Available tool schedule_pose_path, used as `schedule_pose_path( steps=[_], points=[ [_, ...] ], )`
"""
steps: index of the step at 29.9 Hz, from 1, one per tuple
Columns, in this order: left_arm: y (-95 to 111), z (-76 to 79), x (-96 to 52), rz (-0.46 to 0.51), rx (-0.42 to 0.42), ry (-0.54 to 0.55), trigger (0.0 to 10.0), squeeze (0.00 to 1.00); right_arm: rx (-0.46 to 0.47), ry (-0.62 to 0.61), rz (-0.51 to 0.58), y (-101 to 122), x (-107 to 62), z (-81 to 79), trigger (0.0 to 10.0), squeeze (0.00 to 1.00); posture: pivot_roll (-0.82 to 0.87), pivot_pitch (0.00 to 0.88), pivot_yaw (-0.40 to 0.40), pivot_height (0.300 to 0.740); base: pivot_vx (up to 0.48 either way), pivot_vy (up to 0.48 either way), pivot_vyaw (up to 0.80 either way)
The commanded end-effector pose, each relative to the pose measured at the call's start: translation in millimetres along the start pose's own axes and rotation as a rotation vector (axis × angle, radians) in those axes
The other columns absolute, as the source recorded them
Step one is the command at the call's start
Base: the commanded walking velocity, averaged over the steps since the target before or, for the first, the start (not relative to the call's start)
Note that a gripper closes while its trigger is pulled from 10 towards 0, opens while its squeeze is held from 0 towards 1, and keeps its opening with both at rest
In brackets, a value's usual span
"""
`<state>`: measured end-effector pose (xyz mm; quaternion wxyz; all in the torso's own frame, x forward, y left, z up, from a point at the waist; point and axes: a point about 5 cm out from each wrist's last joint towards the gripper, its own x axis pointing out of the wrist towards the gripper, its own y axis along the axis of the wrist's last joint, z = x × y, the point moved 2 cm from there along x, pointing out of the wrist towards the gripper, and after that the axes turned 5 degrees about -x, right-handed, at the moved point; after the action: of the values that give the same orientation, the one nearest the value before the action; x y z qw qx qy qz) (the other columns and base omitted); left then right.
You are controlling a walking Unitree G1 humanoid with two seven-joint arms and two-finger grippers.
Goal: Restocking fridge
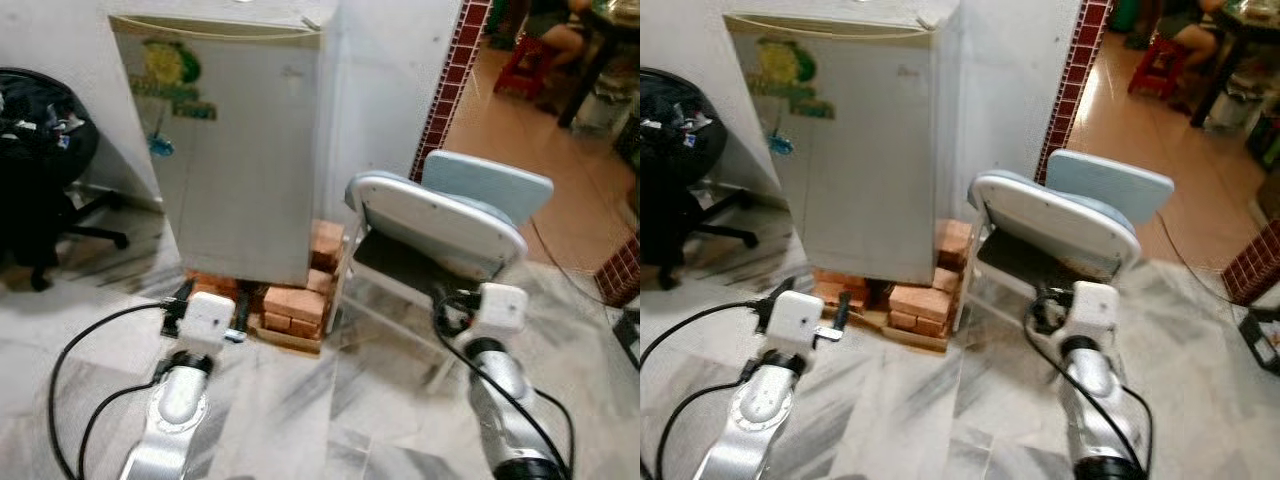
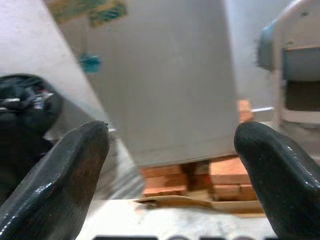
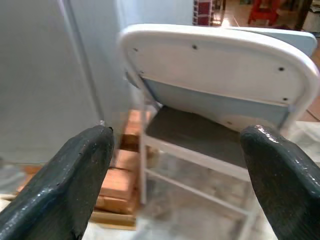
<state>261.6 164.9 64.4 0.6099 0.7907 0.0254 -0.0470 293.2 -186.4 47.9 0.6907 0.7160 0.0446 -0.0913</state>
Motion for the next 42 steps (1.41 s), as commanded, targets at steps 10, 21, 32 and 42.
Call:
schedule_pose_path(
  steps=[10, 21, 32, 42],
  points=[
    [14, 1.3, 15.4, 0.054, -0.031, 0.001, 10.0, 0.0, 0.005, -0.022, 0.044, 15, 6.0, 12.7, 10.0, 0.0, 0.04, 0.0, 0.003, 0.74, 0.0, 0.48, -0.05],
    [13, 0.4, 17.8, 0.06, -0.033, 0.0, 10.0, 0.0, 0.003, -0.01, 0.039, 13, 5.5, 8.0, 10.0, 0.0, 0.04, 0.0, 0.002, 0.74, 0.0, 0.48, -0.49],
    [14, 1.4, 20.1, 0.075, -0.026, -0.007, 10.0, 0.0, 0.0, -0.013, 0.042, 14, 6.5, 8.5, 10.0, 0.0, 0.04, 0.0, 0.0, 0.74, 0.0, 0.466, -0.43],
    [18, 2.1, 21.2, 0.11, -0.006, -0.027, 10.0, 0.0, -0.024, -0.024, 0.055, 20, 11.4, 9.9, 10.0, 0.0, 0.05, 0.0, -0.004, 0.74, 0.0, 0.0, 0.0]
  ],
)
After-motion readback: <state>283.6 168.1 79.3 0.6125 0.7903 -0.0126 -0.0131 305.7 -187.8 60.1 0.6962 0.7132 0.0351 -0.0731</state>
